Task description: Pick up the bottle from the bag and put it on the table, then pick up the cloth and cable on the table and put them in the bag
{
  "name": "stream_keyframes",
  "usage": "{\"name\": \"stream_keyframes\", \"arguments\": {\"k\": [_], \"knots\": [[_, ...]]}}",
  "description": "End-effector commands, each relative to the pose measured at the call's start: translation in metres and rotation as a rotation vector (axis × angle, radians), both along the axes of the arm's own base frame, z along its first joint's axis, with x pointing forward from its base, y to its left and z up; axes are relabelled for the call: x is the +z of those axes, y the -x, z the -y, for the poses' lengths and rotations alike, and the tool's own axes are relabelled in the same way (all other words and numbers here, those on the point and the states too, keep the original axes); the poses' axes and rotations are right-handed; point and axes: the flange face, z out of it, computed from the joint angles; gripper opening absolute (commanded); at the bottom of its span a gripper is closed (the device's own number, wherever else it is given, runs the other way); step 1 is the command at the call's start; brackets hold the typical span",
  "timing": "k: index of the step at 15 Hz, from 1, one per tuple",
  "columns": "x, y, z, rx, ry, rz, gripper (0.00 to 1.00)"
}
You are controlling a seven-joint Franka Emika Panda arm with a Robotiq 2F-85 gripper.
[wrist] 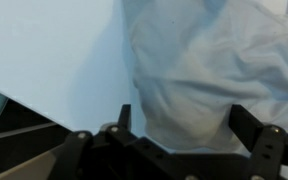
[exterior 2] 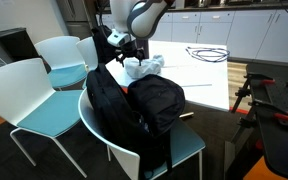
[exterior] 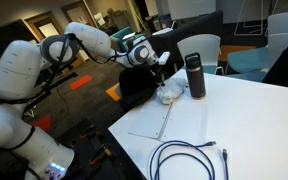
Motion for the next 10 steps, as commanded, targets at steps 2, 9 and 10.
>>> {"name": "stream_keyframes", "arguments": {"k": [2,9,10], "knots": [[-0.013,-0.016,0.008,-0.044,-0.045,0.018,0.74],[0.001,-0.023,0.005,-0.04,-0.041,0.046,0.2],[0.002,-0.023,0.004,-0.041,-0.04,0.047,0.14]]}}
